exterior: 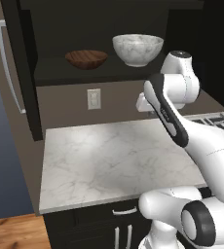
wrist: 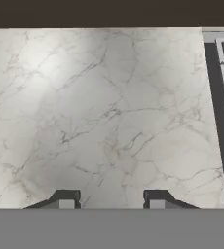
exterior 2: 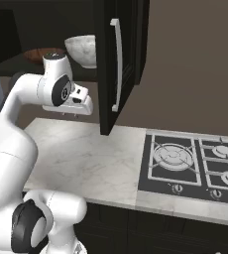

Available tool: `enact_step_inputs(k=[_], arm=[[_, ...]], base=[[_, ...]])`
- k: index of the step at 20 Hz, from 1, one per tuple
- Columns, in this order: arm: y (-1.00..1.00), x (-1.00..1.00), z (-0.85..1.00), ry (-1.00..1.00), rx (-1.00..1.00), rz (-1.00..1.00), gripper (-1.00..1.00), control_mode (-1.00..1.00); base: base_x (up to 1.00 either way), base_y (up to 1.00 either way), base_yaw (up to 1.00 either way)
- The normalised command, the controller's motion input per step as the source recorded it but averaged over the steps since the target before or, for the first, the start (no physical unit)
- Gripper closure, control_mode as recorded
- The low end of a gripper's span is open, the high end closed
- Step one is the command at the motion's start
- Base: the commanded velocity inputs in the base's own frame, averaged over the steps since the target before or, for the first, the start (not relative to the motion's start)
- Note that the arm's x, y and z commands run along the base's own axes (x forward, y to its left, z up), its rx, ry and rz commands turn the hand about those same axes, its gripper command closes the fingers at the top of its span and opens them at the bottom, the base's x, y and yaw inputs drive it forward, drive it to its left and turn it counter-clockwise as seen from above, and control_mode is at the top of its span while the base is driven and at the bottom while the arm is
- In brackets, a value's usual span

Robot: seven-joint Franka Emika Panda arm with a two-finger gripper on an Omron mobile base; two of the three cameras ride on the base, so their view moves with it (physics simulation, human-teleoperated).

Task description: Take the smaller bowl and place it next to the appetizer plate on the dining counter , and place the larger bowl next to the plate with cooked food.

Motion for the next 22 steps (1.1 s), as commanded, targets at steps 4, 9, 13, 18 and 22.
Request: enact_step_inputs(k=[4, 9, 13, 18, 22], arm=[[0.03, -0.04, 0.0, 0.0, 0.0, -0.03, -1.0, -1.0], [0.15, -0.11, 0.14, -0.15, -0.02, -0.17, -1.0, -1.0], [0.0, -0.2, 0.47, -0.33, 0.03, -0.22, -1.0, -1.0], [0.0, -0.08, 0.43, -0.31, 0.06, -0.2, -1.0, -1.0], [0.0, -0.02, 0.53, -0.29, 0.06, -0.14, -1.0, -1.0]], base=[[0.0, 0.0, 0.0], [0.0, 0.0, 0.0], [0.0, 0.0, 0.0], [0.0, 0.0, 0.0], [0.0, 0.0, 0.0]])
